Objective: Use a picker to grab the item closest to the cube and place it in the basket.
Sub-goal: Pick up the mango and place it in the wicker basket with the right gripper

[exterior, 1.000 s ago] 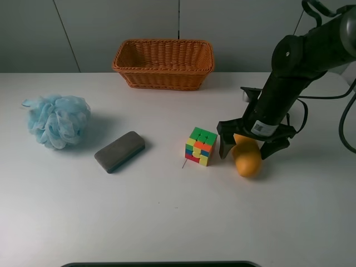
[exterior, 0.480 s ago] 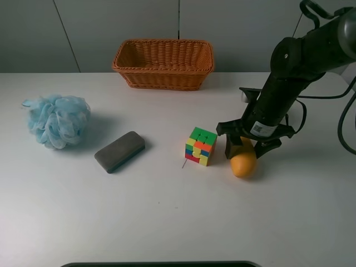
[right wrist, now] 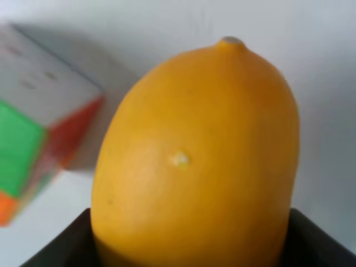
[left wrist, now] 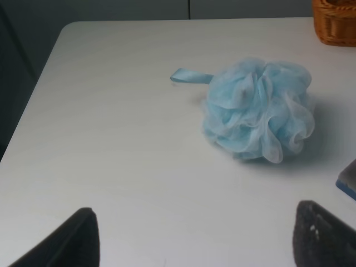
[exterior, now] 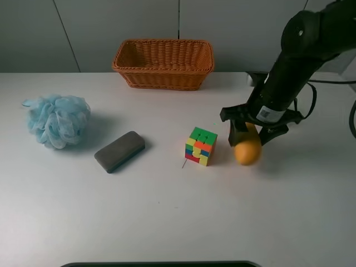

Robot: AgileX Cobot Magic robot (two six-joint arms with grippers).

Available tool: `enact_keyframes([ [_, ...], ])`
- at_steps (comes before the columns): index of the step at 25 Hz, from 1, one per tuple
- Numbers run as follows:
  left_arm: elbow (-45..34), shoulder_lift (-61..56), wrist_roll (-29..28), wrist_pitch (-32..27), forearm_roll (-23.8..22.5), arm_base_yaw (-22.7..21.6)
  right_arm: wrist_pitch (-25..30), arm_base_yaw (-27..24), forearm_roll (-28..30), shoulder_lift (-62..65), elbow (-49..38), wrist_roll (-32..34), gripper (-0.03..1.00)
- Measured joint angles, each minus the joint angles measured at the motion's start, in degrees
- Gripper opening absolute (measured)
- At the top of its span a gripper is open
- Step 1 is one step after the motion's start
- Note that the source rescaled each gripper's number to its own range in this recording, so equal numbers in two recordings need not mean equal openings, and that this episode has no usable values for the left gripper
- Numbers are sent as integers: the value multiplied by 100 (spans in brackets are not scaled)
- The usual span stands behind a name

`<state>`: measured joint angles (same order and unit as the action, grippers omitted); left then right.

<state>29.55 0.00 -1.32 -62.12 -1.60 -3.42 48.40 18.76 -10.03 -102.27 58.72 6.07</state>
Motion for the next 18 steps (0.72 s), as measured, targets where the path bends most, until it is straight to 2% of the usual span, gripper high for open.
enact_keyframes([
  [3, 0, 0, 0, 0, 0, 0, 62, 0, 103, 592, 516, 174, 6],
  [7, 0, 0, 0, 0, 0, 0, -379, 0, 128, 950, 1453, -28, 6],
  [10, 0, 0, 0, 0, 0, 0, -862, 22, -4, 806, 2142, -428, 6],
  [12, 0, 0, 0, 0, 0, 0, -1412, 108, -28, 538, 2509, -657, 6],
  [15, 0, 0, 0, 0, 0, 0, -2211, 262, -65, -35, 2965, -820, 6],
  [18, 0, 0, 0, 0, 0, 0, -2663, 361, 0, -765, 3456, -898, 6],
])
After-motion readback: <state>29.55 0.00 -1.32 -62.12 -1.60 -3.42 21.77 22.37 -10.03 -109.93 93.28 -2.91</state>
